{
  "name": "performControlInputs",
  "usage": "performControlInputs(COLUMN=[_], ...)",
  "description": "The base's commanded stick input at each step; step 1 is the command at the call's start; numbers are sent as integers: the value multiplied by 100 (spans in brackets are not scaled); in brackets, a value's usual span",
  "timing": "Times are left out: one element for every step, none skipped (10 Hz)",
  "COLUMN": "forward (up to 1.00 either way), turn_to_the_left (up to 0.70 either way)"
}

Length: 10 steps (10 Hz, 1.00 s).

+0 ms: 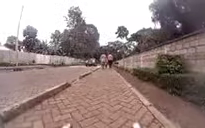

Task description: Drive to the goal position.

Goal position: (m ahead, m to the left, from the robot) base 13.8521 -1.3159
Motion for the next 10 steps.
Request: performControlInputs(forward=[50,50,50,50,50,50,50,50,50,50], turn_to_the_left=[0,0,0,0,0,0,0,0,0,0])
